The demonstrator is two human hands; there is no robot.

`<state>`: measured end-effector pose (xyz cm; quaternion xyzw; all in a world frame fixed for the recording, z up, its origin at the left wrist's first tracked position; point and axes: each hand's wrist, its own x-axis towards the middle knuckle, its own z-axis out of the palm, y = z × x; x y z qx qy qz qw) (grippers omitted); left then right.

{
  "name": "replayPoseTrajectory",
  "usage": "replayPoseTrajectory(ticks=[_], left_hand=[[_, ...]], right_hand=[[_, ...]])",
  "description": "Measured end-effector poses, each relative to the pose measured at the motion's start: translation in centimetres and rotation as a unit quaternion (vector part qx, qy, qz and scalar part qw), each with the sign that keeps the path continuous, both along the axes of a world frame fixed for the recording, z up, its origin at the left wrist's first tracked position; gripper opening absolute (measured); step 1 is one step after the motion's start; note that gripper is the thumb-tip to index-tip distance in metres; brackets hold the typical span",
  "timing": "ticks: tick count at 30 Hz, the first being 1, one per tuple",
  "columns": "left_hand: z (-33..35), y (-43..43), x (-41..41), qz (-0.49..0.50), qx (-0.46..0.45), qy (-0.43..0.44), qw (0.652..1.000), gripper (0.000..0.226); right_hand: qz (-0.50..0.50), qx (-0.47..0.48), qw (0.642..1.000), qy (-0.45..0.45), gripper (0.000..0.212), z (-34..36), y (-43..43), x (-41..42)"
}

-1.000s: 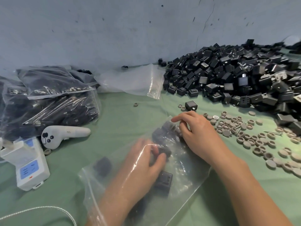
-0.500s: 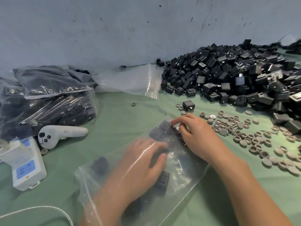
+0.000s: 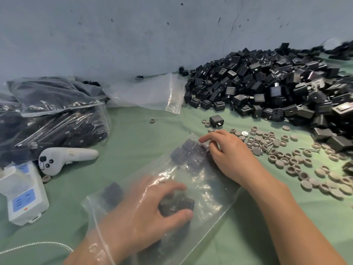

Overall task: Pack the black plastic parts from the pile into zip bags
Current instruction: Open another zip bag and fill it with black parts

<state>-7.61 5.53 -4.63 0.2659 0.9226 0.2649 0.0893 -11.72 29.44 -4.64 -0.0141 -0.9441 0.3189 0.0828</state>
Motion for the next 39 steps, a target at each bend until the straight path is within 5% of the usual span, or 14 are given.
replayPoseTrajectory(ticks=[7, 12, 22, 28, 34, 39], left_hand=[[0.5, 2.9, -0.3, -0.049, 0.025, 0.087, 0.995, 0.026], [-0.3, 2.5, -0.5, -0.071, 0.058, 0.109, 0.99, 0.047], [-1.4, 3.6, -1.1, -0.03, 0.071, 0.101, 0.992, 0.028], [-0.9, 5.3, -1.1, -0.049, 0.045, 0.188, 0.98, 0.017], [-0.9, 4.3, -0.5, -0.095, 0.127, 0.159, 0.974, 0.02], [-1.4, 4.0, -1.0, -0.047, 0.078, 0.144, 0.985, 0.012]], right_hand=[[-0.01, -0.001, 1.0, 0.009, 0.031, -0.1, 0.1, 0.1], [-0.016, -0.004, 1.0, 0.017, 0.031, -0.2, 0.2, 0.0], [-0.033, -0.02, 0.999, 0.021, 0.032, 0.0, 0.7, 0.1], [-0.048, -0.016, 0.999, 0.018, 0.033, 0.0, 1.4, 0.4], [-0.06, -0.027, 0.997, 0.03, 0.034, 0.8, 2.0, 0.7], [-0.061, -0.011, 0.998, 0.015, 0.034, 1.0, 2.0, 1.5]])
